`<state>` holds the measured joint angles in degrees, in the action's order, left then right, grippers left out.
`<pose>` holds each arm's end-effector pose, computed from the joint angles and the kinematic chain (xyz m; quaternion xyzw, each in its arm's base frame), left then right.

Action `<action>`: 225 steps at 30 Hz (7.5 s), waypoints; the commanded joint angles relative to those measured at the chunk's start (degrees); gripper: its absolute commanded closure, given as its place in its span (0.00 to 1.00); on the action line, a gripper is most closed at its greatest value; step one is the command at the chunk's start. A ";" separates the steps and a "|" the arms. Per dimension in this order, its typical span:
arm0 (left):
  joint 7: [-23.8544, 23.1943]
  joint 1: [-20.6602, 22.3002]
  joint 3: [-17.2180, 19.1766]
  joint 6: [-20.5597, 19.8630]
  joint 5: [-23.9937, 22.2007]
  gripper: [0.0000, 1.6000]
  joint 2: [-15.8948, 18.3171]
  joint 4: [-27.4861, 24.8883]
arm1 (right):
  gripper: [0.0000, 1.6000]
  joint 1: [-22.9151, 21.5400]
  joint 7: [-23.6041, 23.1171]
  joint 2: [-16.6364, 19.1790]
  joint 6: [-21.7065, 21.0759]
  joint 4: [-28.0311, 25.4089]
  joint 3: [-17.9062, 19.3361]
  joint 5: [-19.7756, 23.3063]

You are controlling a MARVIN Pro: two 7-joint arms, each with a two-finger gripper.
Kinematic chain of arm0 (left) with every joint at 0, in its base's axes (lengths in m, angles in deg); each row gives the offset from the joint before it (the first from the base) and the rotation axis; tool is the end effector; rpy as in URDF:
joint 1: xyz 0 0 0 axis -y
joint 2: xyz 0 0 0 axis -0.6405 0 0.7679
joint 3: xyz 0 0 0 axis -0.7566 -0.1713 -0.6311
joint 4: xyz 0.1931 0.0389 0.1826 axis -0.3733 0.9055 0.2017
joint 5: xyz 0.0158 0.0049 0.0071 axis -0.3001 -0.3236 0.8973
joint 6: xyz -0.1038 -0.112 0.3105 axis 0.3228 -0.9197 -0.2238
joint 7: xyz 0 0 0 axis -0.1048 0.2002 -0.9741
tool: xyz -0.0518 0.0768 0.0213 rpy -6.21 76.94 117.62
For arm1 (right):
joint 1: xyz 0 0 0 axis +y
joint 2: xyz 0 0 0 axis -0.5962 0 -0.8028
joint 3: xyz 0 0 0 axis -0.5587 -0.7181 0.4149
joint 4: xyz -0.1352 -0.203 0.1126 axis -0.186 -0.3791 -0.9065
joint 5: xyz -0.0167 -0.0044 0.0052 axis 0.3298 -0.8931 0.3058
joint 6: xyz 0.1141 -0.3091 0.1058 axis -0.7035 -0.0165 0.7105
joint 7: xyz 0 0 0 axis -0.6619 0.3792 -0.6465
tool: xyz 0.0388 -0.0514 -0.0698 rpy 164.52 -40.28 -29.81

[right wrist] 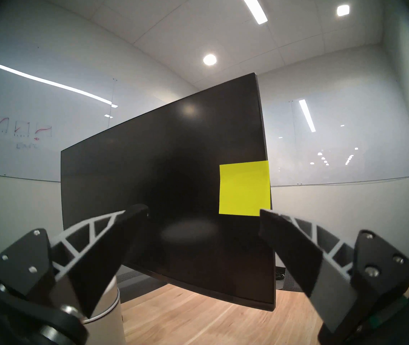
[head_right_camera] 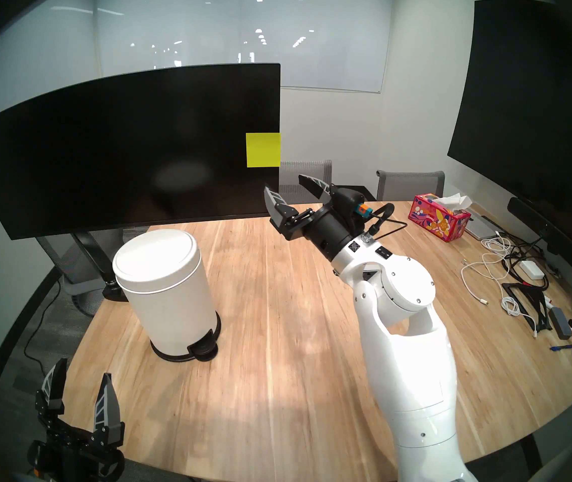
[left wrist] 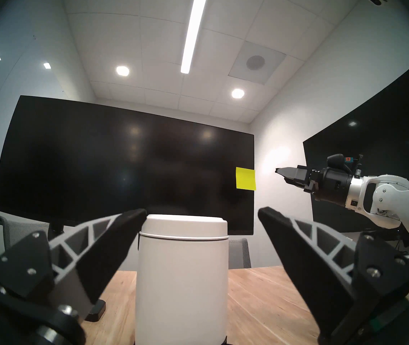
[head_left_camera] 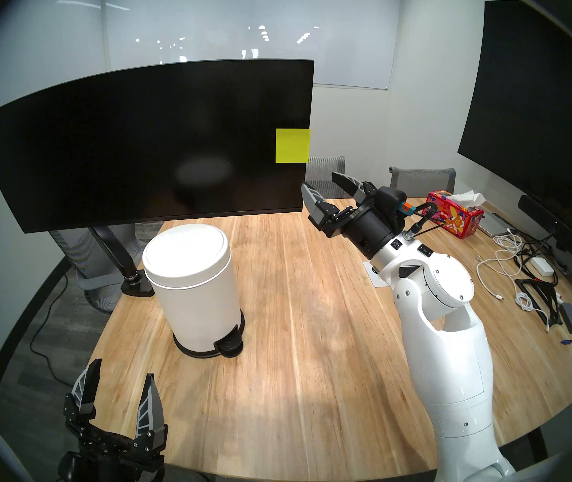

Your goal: Peel the sticky note off the monitor, open the trash can lid and drop the sticker into the trash can

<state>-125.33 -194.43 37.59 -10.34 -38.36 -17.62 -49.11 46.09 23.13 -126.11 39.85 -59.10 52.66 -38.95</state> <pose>0.1166 0.0539 -0.2750 0.4871 -0.0212 0.8687 0.0869 0.4227 0.0643 -0.0679 -0.5115 -0.2100 -0.7827 0.2858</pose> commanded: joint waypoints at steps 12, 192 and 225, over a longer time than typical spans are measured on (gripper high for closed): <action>-1.61 -2.40 -0.67 0.19 -0.77 0.00 -0.14 -1.90 | 0.00 -5.51 -2.21 0.02 0.60 4.39 -1.71 -0.44; -6.06 -8.29 4.73 0.19 -11.30 0.00 -0.31 -4.00 | 0.20 -23.92 1.94 -7.37 0.70 26.28 -4.57 -3.36; -6.09 -8.90 4.40 0.19 -11.81 0.00 0.33 -4.52 | 1.00 -22.24 2.89 -6.43 0.63 23.20 -5.62 -4.10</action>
<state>-125.59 -202.54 42.32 -10.33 -50.41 -17.61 -52.43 23.14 27.03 -132.93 40.11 -32.01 47.32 -43.27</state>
